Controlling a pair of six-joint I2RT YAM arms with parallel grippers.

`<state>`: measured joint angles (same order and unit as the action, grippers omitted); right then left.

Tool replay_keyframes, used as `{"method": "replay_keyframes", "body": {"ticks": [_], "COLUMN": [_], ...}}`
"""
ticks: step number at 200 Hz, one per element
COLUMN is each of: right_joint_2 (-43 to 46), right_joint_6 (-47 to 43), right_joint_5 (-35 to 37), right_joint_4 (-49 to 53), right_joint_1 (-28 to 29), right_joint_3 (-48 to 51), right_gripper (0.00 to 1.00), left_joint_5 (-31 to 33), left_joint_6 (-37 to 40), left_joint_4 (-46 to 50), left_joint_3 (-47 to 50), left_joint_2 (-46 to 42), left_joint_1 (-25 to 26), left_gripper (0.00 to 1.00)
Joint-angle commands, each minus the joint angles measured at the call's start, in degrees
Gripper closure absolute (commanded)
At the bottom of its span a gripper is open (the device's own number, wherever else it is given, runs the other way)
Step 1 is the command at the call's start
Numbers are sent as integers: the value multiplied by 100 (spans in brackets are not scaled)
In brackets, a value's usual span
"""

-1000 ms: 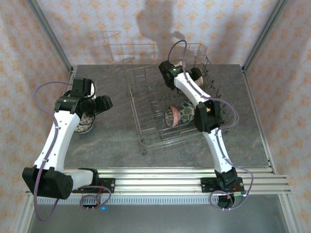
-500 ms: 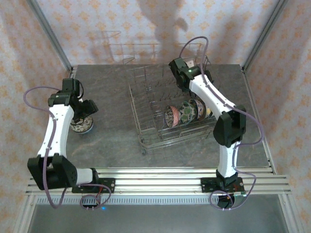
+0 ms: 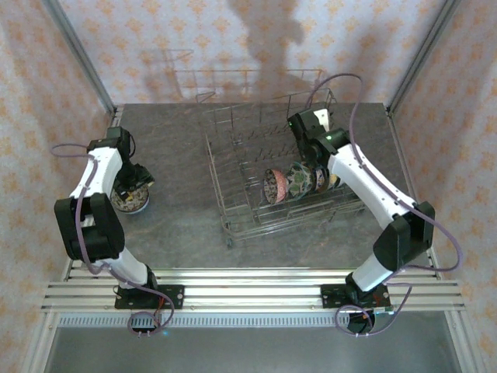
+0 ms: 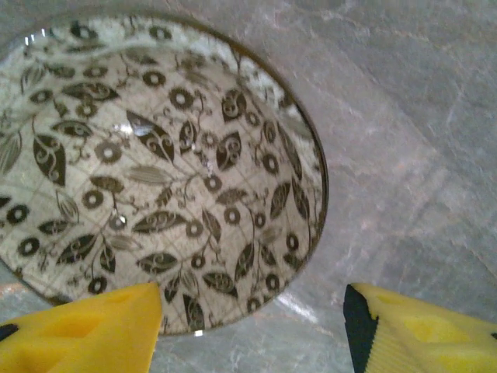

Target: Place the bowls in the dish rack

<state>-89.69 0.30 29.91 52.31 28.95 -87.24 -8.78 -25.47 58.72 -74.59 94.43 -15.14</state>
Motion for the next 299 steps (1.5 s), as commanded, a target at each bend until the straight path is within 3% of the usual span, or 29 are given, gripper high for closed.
{"method": "replay_keyframes", "body": {"ticks": [1,81,133,186,269,299], "right_joint_2": [292,357,328,318,299,291], "right_joint_6": [190,260,267,324,352,368], "right_joint_5": [-3,-172,-231,-293,-326,-398], "right_joint_4": [-209,-126,-73,-54,-45,-63], "right_joint_1": [6,5,8,7,16,23], "right_joint_3": [190,365,288,282,286,278], "right_gripper": [5,9,11,12,12,12], "left_joint_5": [463,379,236,84,-181,-235], "left_joint_6": [5,281,324,328,363,355], "left_joint_4": [-49,-45,-115,-155,-141,-147], "left_joint_3": [-346,-886,-867,-838,-581,-455], "left_joint_2": [271,1051,1340,1284,987,787], "left_joint_1": [-34,-35,-34,-39,-38,-28], "left_gripper": [35,39,51,72,87,89]}}
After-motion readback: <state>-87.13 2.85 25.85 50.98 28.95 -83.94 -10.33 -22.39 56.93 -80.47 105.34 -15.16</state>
